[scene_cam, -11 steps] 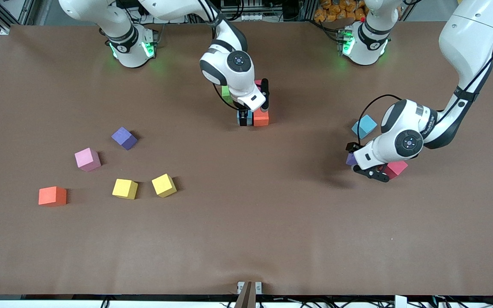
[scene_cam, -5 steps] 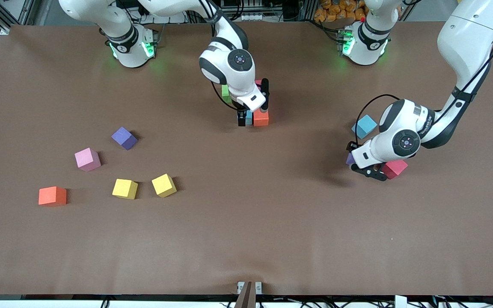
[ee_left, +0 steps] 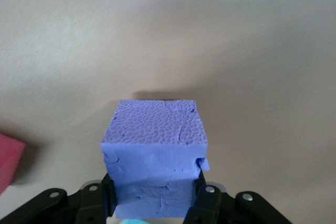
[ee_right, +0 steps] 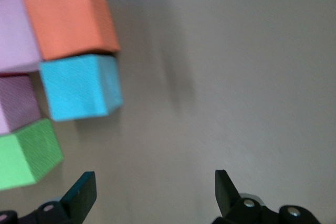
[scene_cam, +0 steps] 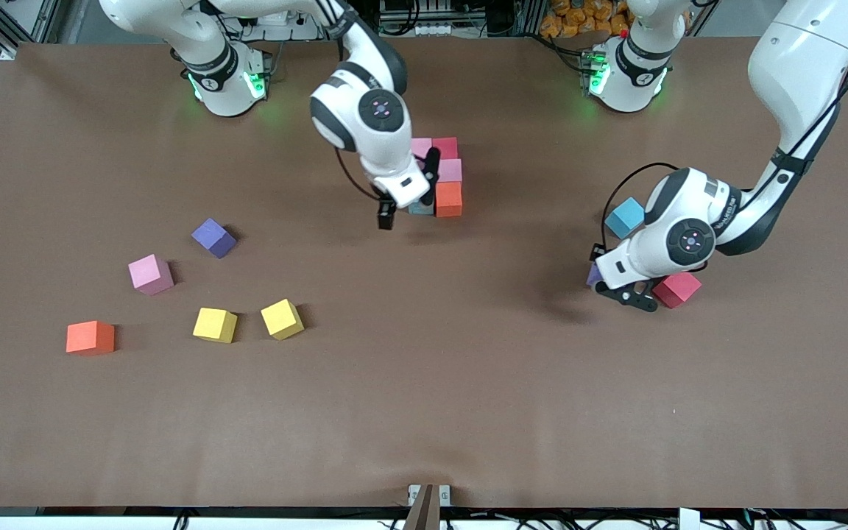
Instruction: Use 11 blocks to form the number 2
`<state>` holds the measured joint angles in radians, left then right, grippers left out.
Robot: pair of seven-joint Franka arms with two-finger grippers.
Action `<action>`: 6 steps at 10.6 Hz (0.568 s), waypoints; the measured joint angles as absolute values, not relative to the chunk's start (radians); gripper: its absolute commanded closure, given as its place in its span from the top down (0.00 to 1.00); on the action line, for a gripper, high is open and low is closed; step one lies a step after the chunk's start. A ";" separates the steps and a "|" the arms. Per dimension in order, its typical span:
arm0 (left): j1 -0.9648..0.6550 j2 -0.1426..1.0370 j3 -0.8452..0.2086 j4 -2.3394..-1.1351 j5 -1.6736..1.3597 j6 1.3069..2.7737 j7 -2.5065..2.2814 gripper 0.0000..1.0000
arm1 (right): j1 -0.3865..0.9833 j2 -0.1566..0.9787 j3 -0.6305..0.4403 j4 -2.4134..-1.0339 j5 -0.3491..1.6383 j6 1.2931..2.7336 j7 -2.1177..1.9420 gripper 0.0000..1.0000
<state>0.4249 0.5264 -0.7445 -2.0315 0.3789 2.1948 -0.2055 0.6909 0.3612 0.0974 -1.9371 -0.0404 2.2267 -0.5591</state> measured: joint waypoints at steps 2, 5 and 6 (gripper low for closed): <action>0.371 0.513 -0.820 -1.984 0.379 2.139 -0.354 0.43 | 0.562 0.342 0.094 -1.937 -0.041 2.204 -0.662 1.00; 0.249 0.477 -0.903 -1.950 0.378 2.096 -0.545 0.43 | 0.325 0.340 0.090 -1.961 -0.041 2.198 -0.904 1.00; 0.176 0.466 -0.908 -1.928 0.377 2.094 -0.626 0.43 | 0.248 0.338 0.089 -1.984 -0.041 2.198 -0.942 1.00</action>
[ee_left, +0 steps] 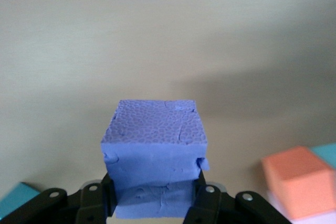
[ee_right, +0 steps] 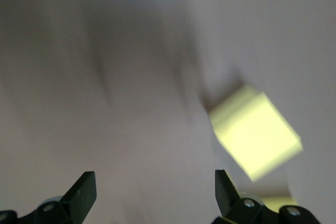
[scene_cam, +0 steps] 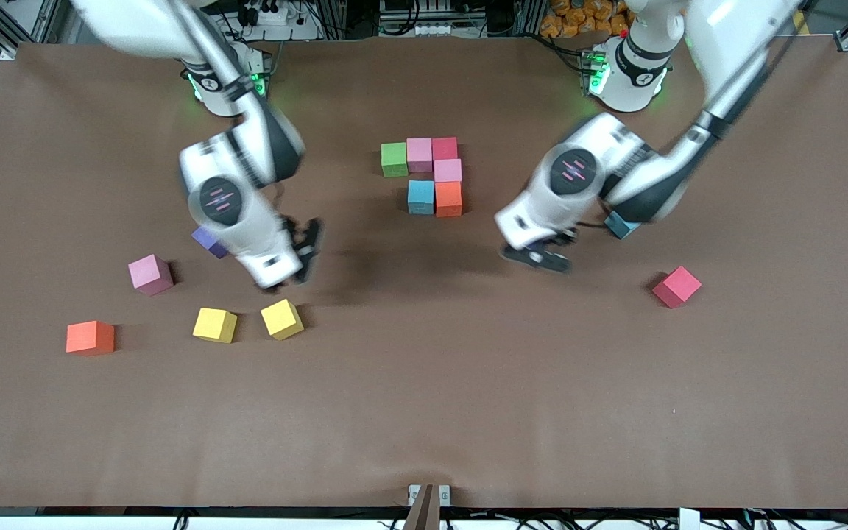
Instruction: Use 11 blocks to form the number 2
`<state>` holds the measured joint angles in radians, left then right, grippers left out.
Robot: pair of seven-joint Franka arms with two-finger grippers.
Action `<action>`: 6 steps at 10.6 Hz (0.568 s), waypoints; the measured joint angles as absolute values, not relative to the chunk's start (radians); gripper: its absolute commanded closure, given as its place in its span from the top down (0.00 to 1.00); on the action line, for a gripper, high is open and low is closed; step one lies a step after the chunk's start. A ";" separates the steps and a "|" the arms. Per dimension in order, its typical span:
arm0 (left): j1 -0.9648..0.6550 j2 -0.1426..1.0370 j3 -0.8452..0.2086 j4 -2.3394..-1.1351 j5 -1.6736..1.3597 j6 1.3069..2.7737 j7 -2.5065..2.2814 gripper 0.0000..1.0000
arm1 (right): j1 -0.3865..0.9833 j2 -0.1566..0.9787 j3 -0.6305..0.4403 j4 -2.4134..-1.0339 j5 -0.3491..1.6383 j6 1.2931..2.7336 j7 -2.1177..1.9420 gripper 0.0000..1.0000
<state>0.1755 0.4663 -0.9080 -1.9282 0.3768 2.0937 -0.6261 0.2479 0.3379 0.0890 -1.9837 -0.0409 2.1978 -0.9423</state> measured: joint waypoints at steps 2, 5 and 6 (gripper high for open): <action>0.028 0.461 -0.909 -1.871 0.374 2.077 -0.837 0.43 | 0.153 0.327 0.089 -2.028 -0.041 2.199 -0.953 1.00; -0.130 0.472 -0.890 -1.798 0.286 2.075 -1.143 0.43 | 0.041 0.283 0.089 -2.168 -0.039 2.329 -0.936 1.00; -0.178 0.477 -0.862 -1.773 0.251 2.075 -1.230 0.43 | 0.039 0.260 0.090 -2.222 -0.039 2.361 -0.909 1.00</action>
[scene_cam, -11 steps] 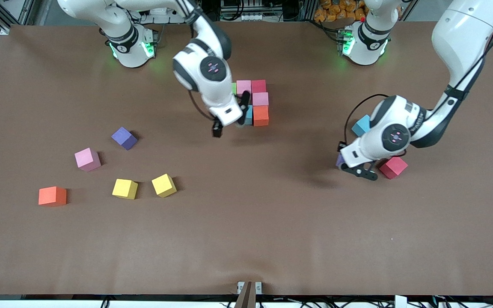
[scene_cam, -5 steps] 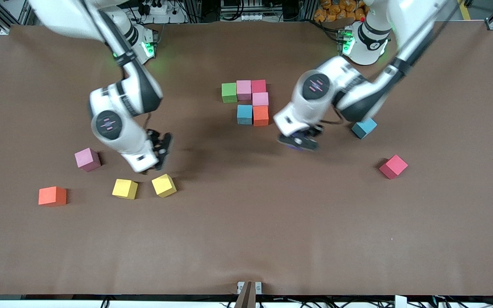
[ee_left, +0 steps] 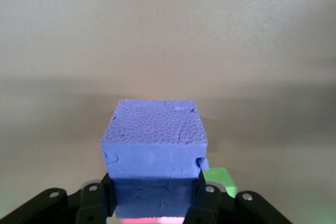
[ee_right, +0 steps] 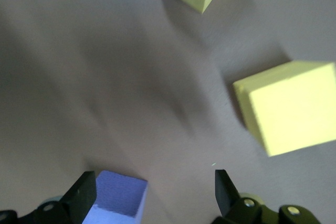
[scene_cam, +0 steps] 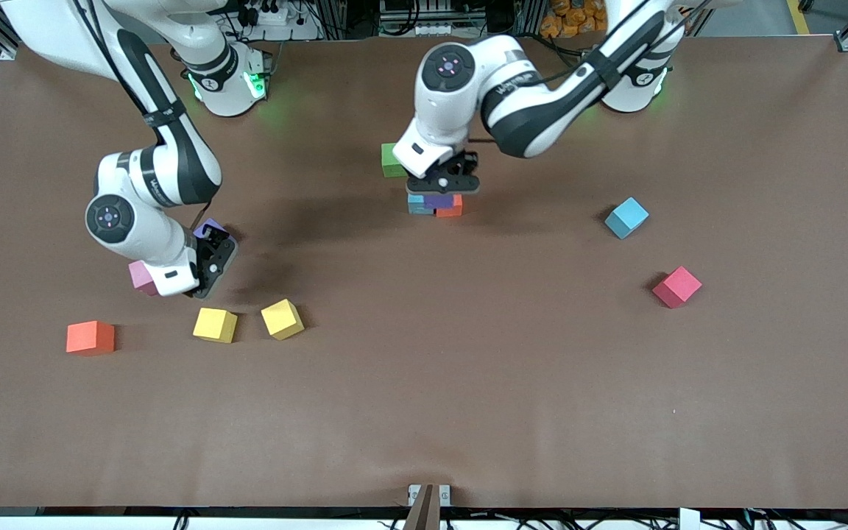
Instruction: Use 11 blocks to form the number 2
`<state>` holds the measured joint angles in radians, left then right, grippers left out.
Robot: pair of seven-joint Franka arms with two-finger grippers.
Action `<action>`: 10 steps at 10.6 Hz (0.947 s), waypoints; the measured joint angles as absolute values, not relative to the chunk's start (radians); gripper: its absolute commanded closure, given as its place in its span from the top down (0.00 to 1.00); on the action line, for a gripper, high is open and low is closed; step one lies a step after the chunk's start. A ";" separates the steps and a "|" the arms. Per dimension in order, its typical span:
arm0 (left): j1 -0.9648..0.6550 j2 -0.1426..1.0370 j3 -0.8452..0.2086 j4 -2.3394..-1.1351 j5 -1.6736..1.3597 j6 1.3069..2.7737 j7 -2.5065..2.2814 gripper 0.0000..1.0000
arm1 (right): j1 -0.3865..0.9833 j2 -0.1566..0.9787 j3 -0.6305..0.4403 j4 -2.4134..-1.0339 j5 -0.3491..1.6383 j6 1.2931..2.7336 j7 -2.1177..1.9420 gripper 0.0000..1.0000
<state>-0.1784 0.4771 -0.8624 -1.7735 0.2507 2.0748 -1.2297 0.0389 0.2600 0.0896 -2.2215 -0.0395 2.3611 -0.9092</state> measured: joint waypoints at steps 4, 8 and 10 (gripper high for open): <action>-0.380 0.497 -0.717 -1.728 0.090 2.121 -1.600 0.43 | 0.011 0.192 0.090 -2.336 -0.039 2.380 -0.828 1.00; -0.444 0.553 -0.653 -1.728 0.071 2.324 -2.047 0.43 | 0.009 0.183 0.090 -2.373 -0.039 2.384 -0.763 1.00; -0.498 0.580 -0.593 -1.727 0.071 2.385 -2.229 0.43 | 0.009 0.187 0.090 -2.394 -0.039 2.392 -0.758 1.00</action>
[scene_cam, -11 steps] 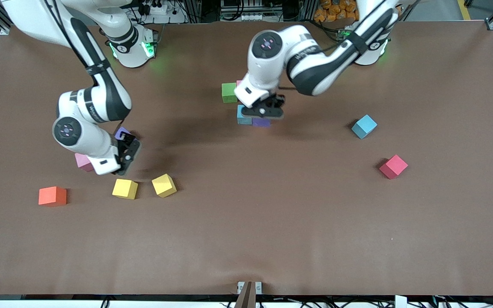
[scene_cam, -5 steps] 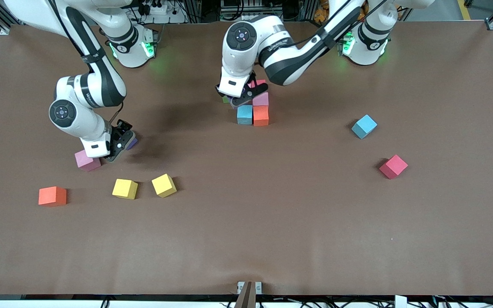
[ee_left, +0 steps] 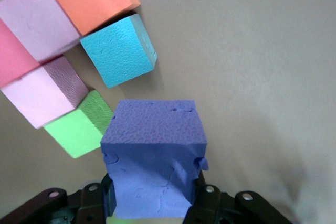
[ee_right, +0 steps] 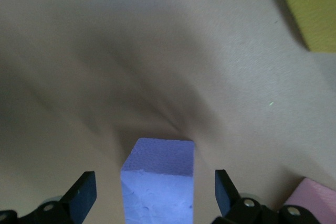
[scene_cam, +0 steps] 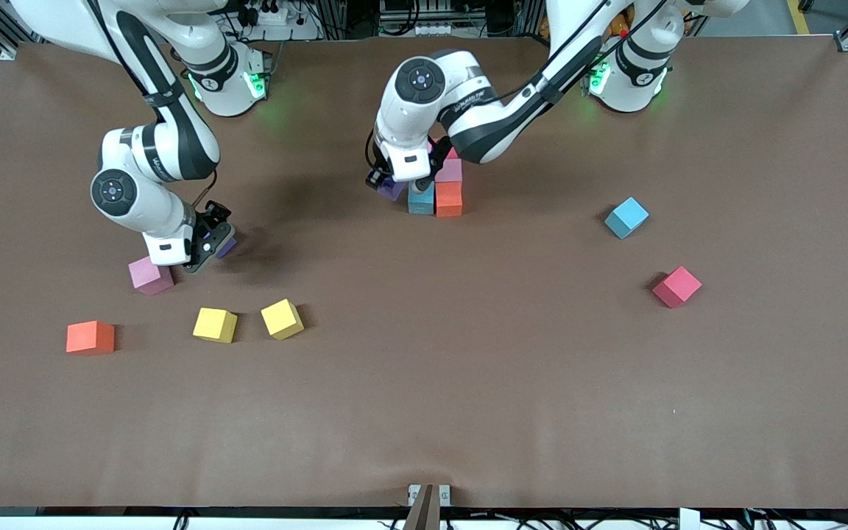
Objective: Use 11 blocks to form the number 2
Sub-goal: 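Place the purple block under the blue block with the left gripper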
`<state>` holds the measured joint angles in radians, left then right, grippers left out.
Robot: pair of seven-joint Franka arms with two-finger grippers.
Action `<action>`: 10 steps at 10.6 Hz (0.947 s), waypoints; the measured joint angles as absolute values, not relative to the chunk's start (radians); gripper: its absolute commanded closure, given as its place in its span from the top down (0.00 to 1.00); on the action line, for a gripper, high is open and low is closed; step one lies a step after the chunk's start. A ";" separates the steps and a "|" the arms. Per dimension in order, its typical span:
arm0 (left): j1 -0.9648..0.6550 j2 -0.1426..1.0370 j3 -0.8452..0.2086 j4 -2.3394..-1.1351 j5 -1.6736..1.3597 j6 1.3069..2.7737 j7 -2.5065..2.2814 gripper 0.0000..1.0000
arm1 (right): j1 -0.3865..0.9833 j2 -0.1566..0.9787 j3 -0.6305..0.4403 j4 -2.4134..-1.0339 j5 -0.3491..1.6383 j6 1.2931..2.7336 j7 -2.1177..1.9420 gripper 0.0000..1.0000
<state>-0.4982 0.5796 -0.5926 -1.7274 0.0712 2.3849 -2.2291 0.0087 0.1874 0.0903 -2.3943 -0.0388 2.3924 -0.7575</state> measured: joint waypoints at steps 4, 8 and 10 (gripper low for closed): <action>-0.553 0.636 -0.554 -1.728 0.216 2.486 -2.558 0.43 | -0.006 0.211 0.090 -2.407 -0.039 2.397 -0.756 1.00; -0.553 0.706 -0.554 -1.731 0.313 2.615 -2.714 0.43 | -0.032 0.254 0.090 -2.408 -0.039 2.407 -0.756 1.00; -0.554 0.710 -0.554 -1.746 0.326 2.616 -2.720 0.43 | -0.038 0.262 0.089 -2.408 -0.039 2.409 -0.756 0.61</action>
